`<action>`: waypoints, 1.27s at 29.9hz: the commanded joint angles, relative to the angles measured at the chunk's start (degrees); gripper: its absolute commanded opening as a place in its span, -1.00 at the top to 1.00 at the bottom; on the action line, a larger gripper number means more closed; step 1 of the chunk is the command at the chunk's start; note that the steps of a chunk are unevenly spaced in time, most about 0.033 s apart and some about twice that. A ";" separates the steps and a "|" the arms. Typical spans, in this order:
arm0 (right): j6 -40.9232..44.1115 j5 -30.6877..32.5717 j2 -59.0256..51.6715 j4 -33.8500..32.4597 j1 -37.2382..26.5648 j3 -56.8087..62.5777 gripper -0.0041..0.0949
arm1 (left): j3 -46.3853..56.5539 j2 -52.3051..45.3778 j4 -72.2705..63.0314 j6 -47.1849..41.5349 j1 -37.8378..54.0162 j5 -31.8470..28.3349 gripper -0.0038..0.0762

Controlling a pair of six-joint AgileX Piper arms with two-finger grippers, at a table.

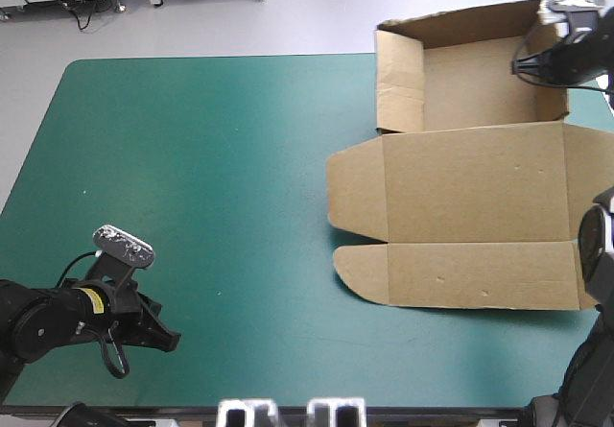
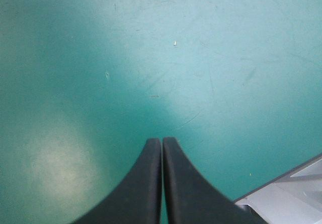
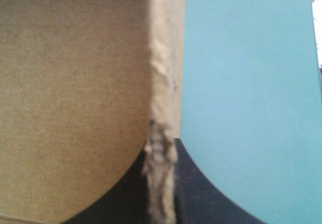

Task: Fold the box

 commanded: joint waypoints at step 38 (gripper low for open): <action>-3.61 8.29 -9.82 14.56 -1.87 -18.04 0.96 | -1.41 -0.32 -1.20 0.29 -0.10 -8.35 0.92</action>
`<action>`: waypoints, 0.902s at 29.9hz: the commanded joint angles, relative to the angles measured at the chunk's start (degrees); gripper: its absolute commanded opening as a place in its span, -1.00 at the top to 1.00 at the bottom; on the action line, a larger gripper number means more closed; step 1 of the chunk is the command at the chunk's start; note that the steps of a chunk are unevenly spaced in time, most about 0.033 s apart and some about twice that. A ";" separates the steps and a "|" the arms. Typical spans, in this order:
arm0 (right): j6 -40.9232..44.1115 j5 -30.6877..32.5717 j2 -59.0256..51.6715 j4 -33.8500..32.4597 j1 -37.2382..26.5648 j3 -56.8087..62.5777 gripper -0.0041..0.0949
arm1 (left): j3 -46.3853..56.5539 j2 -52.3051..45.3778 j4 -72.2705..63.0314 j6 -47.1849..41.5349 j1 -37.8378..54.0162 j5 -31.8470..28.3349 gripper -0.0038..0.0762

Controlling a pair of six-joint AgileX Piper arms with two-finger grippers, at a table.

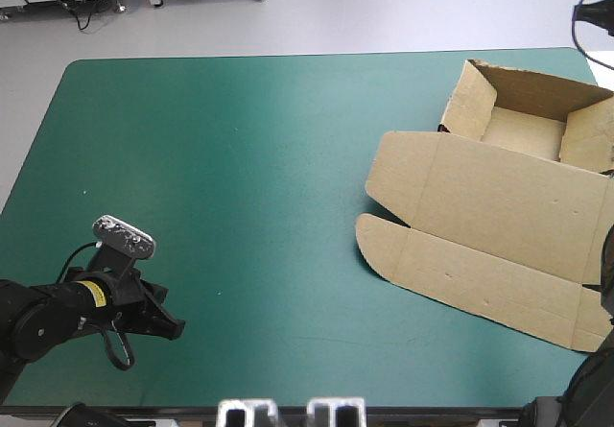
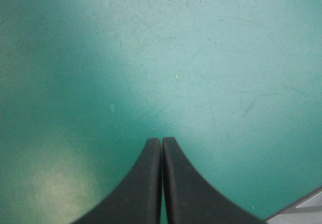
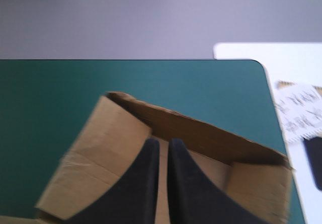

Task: Fold the box

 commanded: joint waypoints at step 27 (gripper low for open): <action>-4.24 -7.44 -33.24 -8.44 32.13 61.92 0.97 | -1.41 -0.21 -3.54 0.39 -0.10 -7.75 0.92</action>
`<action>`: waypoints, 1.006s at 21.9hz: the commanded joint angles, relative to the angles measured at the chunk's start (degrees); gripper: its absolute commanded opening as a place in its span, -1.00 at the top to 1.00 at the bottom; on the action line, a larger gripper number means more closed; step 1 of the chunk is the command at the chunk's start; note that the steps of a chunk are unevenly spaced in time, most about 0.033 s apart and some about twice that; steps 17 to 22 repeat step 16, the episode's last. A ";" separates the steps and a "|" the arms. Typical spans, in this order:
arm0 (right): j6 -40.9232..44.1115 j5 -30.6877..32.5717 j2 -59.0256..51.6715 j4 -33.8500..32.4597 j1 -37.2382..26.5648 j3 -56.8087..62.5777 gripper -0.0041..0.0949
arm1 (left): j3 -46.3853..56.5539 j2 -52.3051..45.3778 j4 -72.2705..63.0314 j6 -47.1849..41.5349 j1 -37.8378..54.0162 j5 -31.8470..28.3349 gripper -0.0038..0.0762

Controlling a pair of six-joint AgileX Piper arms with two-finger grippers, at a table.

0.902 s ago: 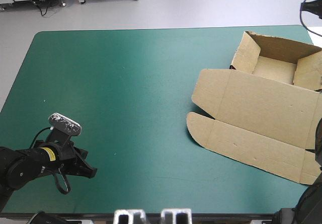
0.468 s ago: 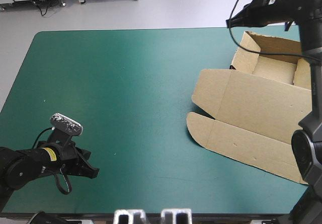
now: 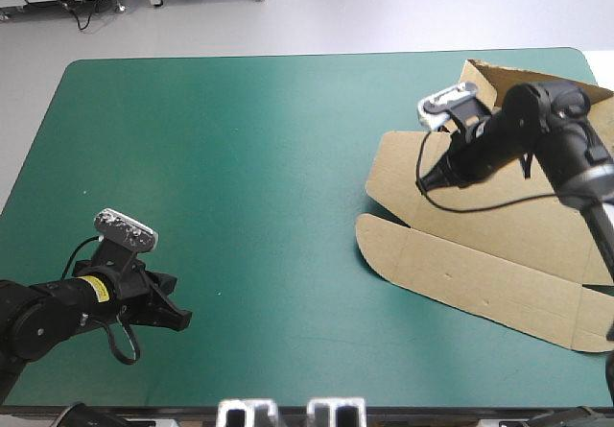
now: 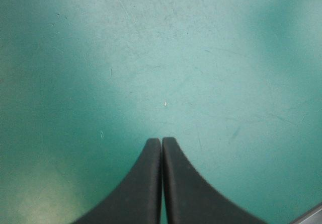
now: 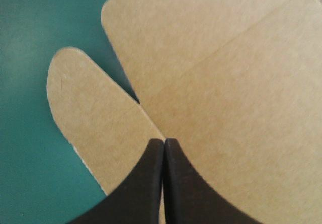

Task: Fold the box

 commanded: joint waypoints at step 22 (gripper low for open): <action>2.50 -14.59 -36.40 -0.04 -0.06 39.99 0.97 | -1.41 4.99 -2.83 1.82 -0.10 -0.77 0.93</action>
